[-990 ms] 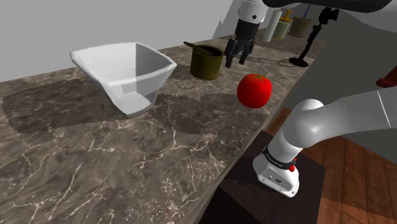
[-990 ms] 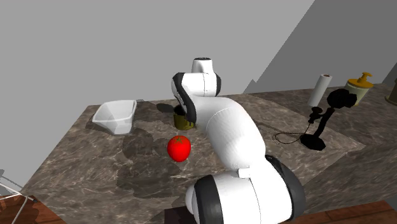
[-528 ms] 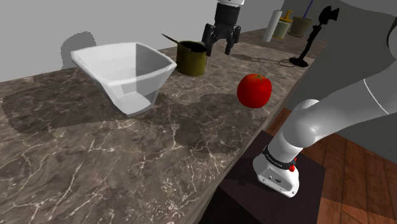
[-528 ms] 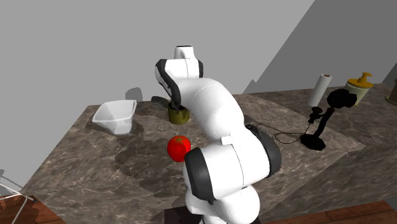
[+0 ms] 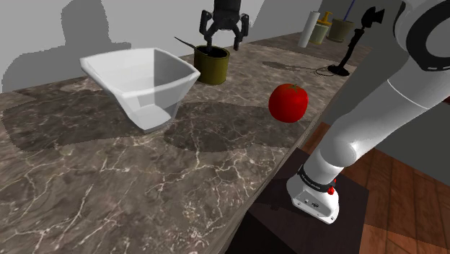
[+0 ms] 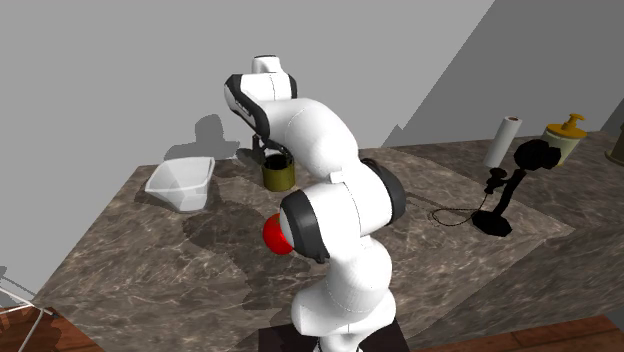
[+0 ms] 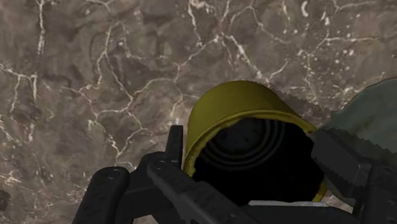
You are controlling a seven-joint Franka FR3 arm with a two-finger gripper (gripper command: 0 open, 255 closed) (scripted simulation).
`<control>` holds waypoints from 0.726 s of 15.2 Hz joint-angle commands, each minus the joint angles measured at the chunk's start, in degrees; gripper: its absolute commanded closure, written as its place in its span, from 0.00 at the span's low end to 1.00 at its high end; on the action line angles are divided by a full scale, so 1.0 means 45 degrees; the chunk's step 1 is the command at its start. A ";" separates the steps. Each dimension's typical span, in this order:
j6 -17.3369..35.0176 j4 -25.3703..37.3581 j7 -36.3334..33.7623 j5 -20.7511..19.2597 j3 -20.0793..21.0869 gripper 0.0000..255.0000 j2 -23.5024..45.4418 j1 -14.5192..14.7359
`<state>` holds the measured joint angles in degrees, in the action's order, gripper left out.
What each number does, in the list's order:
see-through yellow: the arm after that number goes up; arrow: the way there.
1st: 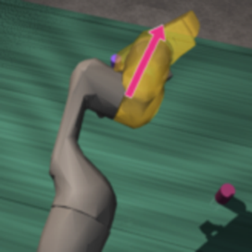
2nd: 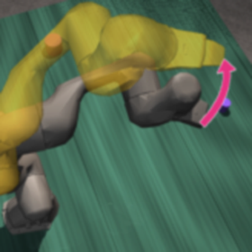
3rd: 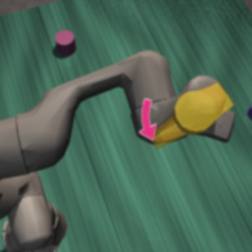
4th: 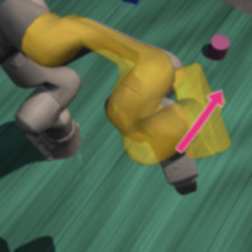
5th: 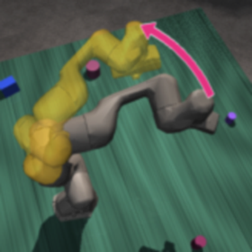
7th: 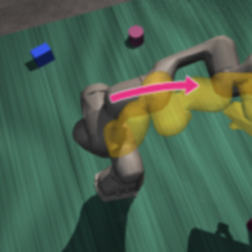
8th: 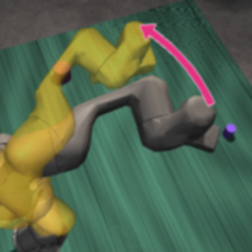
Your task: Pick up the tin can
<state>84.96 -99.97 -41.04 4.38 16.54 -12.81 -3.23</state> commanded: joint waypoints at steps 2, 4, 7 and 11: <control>0.0418 -0.0412 -0.0178 0.0015 0.0071 0.00 0.0016 0.0024; 0.0768 -0.0849 -0.0151 0.0039 0.0073 0.00 -0.0073 0.0028; 0.1216 -0.1390 -0.0119 0.0071 0.0090 0.00 -0.0171 0.0023; 0.1156 -0.1288 -0.0099 0.0055 0.0074 1.00 -0.0125 0.0008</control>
<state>90.18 -105.66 -41.47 4.65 16.84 -13.51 -3.20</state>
